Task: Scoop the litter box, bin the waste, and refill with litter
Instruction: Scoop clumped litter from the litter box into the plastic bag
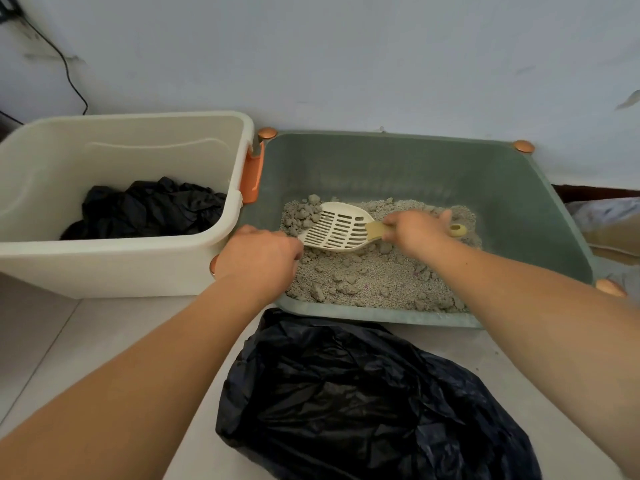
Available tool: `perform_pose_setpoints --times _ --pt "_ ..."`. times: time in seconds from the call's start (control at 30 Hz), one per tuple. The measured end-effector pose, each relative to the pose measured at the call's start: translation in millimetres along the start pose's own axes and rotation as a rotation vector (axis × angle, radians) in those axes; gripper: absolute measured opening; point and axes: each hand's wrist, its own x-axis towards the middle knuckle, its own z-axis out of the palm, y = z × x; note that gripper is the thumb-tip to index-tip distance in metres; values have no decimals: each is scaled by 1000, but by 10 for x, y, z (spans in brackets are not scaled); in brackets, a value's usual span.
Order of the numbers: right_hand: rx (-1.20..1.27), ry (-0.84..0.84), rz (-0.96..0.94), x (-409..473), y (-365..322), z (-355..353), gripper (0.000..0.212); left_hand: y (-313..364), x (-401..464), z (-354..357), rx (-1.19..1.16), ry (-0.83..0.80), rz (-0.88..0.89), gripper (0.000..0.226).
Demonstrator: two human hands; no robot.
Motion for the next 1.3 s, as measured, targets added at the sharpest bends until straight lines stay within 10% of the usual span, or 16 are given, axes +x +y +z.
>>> perform_pose_setpoints --times 0.53,1.3 --pt "593 -166 -40 96 -70 339 45 15 -34 -14 8 56 6 25" --pt "634 -229 -111 19 72 285 39 13 -56 -8 -10 18 -43 20"
